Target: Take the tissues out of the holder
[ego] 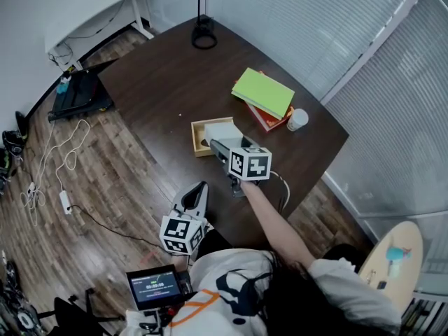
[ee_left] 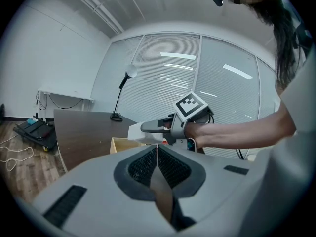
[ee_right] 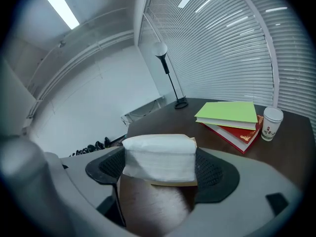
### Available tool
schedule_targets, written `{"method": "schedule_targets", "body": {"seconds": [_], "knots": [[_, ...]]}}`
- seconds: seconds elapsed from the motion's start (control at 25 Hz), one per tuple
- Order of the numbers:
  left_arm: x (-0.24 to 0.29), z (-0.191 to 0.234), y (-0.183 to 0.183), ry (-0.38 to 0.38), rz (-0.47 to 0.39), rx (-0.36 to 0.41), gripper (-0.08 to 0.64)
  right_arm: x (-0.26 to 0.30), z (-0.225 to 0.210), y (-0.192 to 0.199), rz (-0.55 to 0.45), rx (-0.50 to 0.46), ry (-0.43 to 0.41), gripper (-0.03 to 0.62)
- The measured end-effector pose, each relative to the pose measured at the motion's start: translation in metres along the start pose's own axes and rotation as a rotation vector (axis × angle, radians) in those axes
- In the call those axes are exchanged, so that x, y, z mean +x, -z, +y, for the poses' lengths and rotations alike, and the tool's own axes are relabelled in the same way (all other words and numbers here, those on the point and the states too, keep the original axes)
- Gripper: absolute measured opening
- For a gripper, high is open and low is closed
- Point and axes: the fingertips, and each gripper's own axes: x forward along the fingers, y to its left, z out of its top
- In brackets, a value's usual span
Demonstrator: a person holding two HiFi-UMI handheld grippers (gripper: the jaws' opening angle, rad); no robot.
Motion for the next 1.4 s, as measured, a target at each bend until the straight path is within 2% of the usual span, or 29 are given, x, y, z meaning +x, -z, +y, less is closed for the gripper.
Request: {"method": "schedule_targets", "body": {"seconds": [0.32,0.56,0.68,1.4], "knots": [[0.013,-0.019,0.004,0.031,0.018,0.026,0.0,-0.053,-0.009,-0.003,-0.068,0.005,-0.03,0.445],[0.032,-0.043,0.011,0.086,0.073,0.108,0.0,-0.089,-0.03,0.006,-0.09,0.015,-0.02,0.445],[0.041,-0.055,0.013,0.108,0.093,0.121,0.0,-0.105,-0.043,0.016,-0.094,0.014,-0.012,0.445],[0.076,-0.136,0.023,0.213,0.124,0.12,0.0,-0.157,-0.122,0.097,-0.002,0.029,0.106,0.445]]}}
